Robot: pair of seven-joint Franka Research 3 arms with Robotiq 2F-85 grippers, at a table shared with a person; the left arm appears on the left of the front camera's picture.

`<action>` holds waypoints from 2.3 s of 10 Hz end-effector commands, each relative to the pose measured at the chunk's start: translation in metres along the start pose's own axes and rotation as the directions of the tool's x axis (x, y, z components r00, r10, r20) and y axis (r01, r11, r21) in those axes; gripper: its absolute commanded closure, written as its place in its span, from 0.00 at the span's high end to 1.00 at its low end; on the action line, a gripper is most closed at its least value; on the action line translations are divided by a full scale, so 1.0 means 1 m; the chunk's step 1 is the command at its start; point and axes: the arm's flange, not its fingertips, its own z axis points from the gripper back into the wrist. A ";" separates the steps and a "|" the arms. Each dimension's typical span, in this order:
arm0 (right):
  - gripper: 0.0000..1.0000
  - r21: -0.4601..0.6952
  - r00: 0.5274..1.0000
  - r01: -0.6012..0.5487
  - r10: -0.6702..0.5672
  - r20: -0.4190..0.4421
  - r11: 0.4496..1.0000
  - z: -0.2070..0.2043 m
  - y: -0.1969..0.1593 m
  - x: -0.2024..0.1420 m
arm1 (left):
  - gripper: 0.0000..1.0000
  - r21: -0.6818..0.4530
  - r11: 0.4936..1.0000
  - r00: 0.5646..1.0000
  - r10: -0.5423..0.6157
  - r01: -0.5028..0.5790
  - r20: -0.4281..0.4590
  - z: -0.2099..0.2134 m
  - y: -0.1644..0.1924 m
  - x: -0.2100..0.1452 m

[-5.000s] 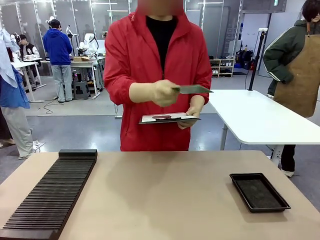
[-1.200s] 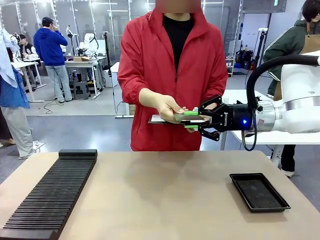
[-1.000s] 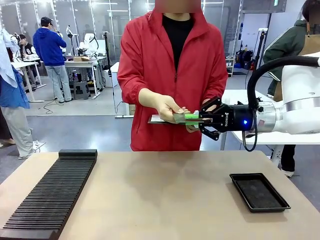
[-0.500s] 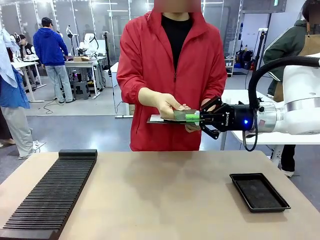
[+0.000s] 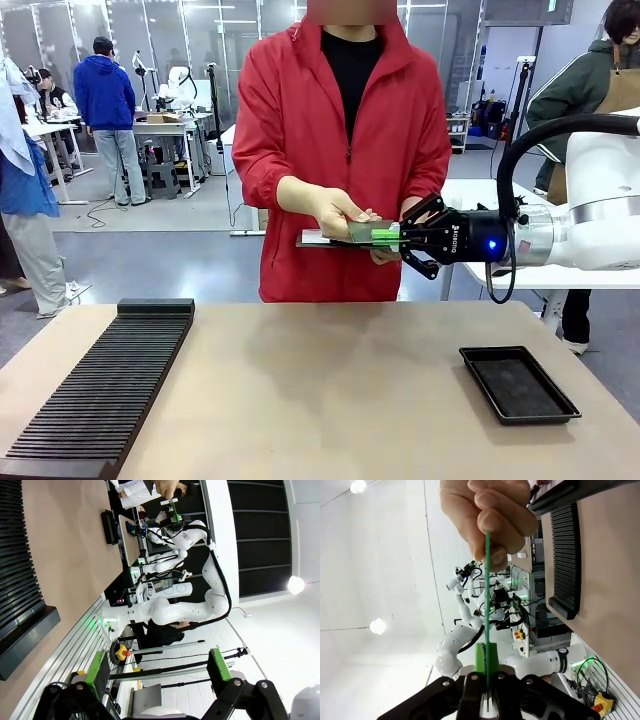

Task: Inspect the PCB.
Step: Pick up the Blank PCB that the human is holding, then place the Blank PCB in the ESD tray.

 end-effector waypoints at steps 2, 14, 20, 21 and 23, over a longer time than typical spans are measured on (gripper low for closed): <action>0.00 0.001 1.000 -0.004 0.004 -0.001 1.000 -0.001 0.002 -0.001 | 1.00 0.005 1.000 1.000 0.004 -0.004 0.000 0.001 -0.003 0.004; 0.00 0.001 1.000 -0.004 0.004 -0.001 1.000 -0.001 0.002 -0.001 | 1.00 0.005 1.000 1.000 0.004 -0.004 0.000 0.001 -0.003 0.004; 0.00 0.001 1.000 -0.004 0.004 -0.001 1.000 -0.001 0.002 -0.001 | 1.00 0.005 1.000 1.000 0.004 -0.004 0.000 0.001 -0.003 0.004; 0.00 0.001 1.000 -0.004 0.004 -0.001 1.000 -0.001 0.002 -0.001 | 1.00 0.005 1.000 1.000 0.004 -0.004 0.000 0.001 -0.003 0.004; 0.00 0.001 1.000 -0.004 0.004 -0.001 1.000 -0.001 0.002 -0.001 | 1.00 0.005 1.000 1.000 0.004 -0.004 0.000 0.001 -0.003 0.004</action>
